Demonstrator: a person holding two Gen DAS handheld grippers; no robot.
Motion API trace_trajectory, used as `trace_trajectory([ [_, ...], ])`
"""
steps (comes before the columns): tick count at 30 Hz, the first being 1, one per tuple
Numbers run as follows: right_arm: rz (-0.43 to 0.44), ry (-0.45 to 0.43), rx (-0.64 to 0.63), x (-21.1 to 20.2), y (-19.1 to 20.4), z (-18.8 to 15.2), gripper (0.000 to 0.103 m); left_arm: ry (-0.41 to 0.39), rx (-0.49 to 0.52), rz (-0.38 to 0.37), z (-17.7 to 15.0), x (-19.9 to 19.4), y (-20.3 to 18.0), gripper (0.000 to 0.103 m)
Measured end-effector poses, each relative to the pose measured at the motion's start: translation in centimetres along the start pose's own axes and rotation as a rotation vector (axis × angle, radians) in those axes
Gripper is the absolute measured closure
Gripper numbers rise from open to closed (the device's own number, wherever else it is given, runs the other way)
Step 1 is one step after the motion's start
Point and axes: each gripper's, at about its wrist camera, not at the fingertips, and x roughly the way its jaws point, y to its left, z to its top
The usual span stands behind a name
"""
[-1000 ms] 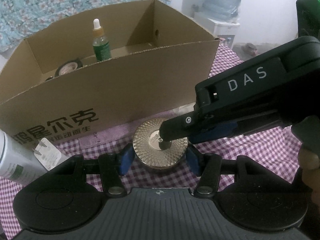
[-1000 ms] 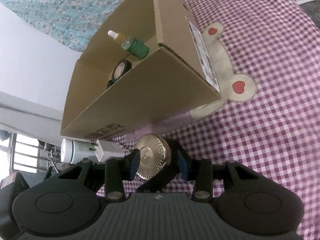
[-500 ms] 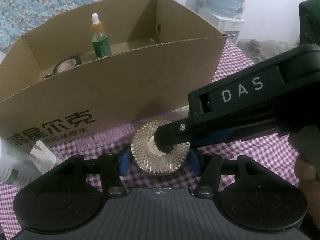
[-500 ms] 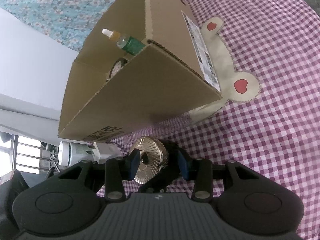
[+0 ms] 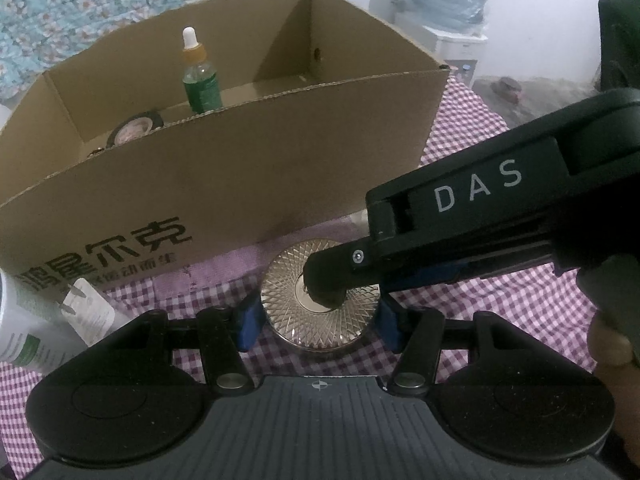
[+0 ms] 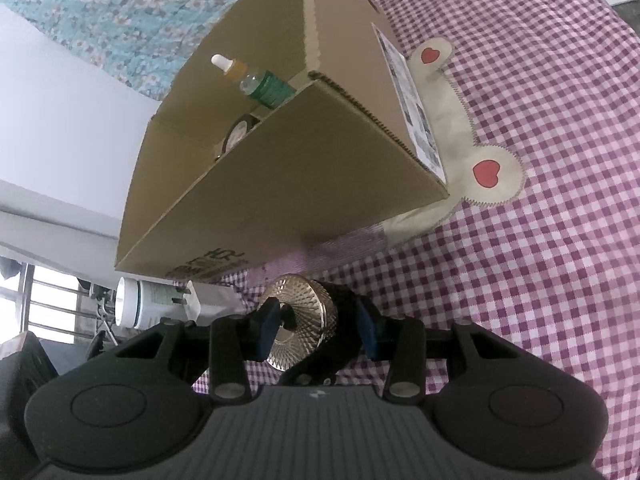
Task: Organize rigid objects
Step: 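Lift the gold-lidded jar with the right gripper and carry it over the box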
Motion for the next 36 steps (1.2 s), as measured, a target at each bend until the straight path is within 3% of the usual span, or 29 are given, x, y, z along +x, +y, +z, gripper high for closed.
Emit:
trace_trajectory([
  [11, 0.003, -0.031, -0.005, -1.7, 1.4, -1.4, 0.059, -0.012, 0.006, -0.012, -0.4, -2.4, -0.3, 0.047],
  [22, 0.024, -0.087, -0.052, -5.1, 4.1, -2.2, 0.059, -0.074, 0.005, 0.014, 0.2, -6.7, -1.1, 0.047],
  [36, 0.094, -0.165, -0.175, -9.3, 10.4, 1.0, 0.059, -0.186, -0.017, 0.091, 5.2, -12.2, 0.3, 0.047],
])
